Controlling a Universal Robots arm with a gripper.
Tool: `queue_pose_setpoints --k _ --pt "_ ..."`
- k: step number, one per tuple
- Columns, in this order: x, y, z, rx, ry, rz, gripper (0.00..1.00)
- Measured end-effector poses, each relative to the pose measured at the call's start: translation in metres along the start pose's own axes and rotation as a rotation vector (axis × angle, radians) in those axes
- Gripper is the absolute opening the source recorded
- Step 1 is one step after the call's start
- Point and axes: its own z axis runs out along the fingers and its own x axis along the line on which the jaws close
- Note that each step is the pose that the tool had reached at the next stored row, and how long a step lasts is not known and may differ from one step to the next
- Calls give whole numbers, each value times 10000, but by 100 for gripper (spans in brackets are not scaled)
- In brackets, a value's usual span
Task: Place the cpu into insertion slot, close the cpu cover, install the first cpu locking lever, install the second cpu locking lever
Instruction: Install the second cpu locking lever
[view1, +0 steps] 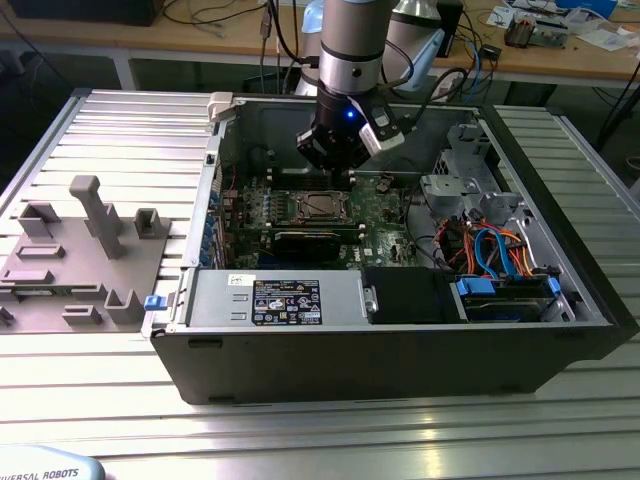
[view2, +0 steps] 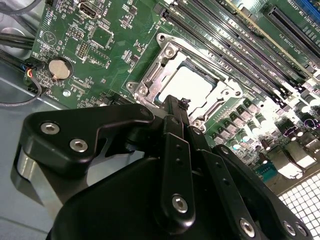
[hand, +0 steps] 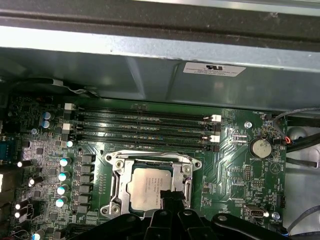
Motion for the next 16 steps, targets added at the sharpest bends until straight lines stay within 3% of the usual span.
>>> queue_pose_setpoints --k 2,3,4,7,8,16 --pt "0 -9 -1 0 1 0 11" --pt "4 -50 -2 0 0 0 11" --pt "7 -100 -4 -478 -35 3 11" --pt "10 -140 -6 -1136 -84 9 11" --pt "11 -152 -7 -1182 -88 10 11" --pt "17 -222 -10 -1206 -90 10 11"
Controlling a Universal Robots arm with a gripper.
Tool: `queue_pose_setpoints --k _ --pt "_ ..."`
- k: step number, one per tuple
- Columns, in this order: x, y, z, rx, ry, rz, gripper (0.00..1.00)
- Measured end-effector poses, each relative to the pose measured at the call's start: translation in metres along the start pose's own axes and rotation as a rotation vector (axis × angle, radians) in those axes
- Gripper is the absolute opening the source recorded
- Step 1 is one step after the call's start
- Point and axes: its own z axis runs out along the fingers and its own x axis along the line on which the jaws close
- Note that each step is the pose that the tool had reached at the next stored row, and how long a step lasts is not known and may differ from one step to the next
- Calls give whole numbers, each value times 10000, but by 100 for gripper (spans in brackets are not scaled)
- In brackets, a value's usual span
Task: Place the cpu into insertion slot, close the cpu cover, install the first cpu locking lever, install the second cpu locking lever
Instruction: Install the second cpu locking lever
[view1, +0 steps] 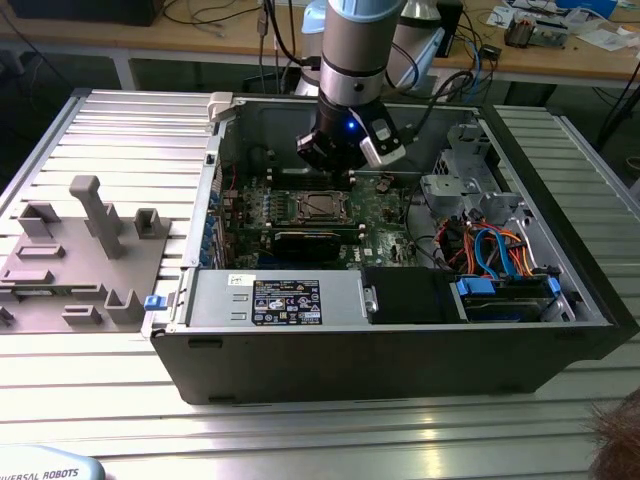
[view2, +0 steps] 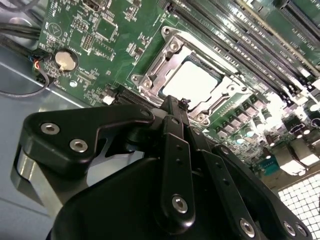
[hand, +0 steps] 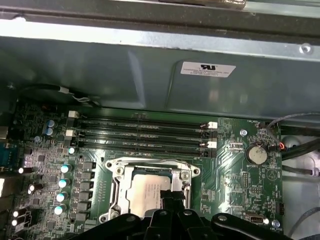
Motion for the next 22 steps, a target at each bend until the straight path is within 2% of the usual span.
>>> queue_pose_setpoints --k 6,20,22 --pt "8 -106 -18 -31 -2 0 11" --pt "17 -239 -40 -30 -2 0 11" --pt "23 -300 -49 -45 -4 0 11"
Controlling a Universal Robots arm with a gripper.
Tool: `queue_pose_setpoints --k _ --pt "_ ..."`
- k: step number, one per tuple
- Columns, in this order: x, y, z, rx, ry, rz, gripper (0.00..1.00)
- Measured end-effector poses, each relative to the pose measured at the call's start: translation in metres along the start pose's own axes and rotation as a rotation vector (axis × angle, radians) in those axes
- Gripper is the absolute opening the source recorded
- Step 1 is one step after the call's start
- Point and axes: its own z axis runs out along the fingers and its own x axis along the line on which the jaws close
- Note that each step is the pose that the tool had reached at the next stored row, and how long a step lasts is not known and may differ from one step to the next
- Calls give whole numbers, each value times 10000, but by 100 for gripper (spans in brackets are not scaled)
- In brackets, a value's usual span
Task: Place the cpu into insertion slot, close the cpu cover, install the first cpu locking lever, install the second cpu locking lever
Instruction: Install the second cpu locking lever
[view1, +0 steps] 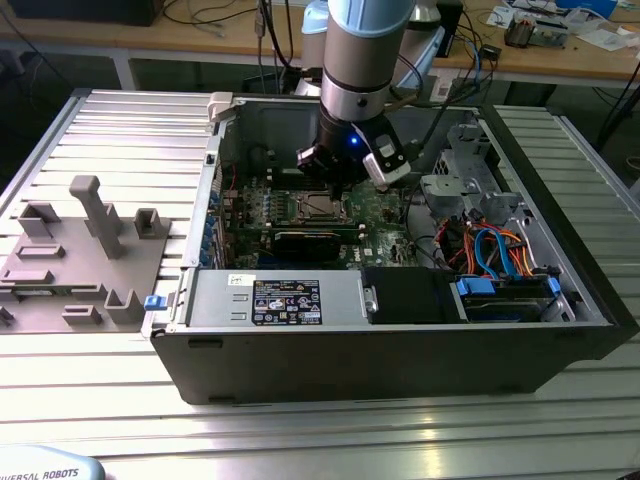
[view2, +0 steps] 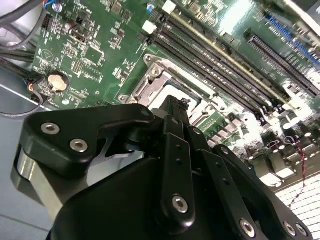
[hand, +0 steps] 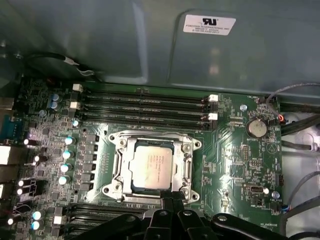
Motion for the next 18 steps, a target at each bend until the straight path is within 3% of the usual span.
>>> queue_pose_setpoints --k 2,3,5,11,18 --pt "3 -35 -4 -56 -4 0 11" --pt "6 -61 -5 -210 -15 2 11" --pt "10 -91 -6 -276 -21 2 11" --pt "22 -166 -13 -279 -21 3 11" --pt "25 -174 21 -279 -21 2 11"
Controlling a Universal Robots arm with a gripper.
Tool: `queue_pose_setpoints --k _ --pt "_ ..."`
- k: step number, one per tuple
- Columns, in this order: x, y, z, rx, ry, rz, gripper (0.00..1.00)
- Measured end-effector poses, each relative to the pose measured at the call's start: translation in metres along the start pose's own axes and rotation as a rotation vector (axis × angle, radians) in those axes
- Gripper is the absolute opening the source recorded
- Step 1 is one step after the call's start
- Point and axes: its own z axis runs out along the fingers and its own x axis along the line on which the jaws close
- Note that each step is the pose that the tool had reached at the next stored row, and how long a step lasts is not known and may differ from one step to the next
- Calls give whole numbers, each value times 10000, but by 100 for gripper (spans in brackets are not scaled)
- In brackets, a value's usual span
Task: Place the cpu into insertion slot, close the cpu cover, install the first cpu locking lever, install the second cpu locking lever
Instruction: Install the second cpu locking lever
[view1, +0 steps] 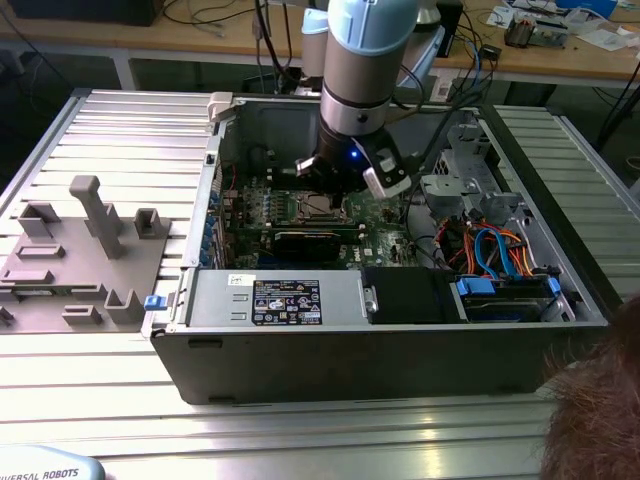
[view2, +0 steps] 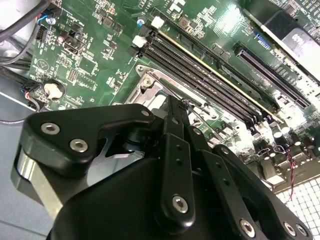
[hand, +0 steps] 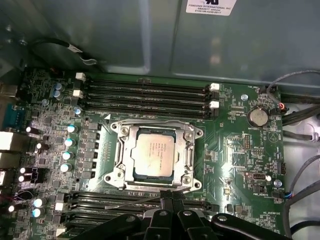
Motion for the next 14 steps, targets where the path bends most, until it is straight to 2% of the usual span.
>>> queue_pose_setpoints --k 14 --pt "22 -19 99 0 0 1 11"
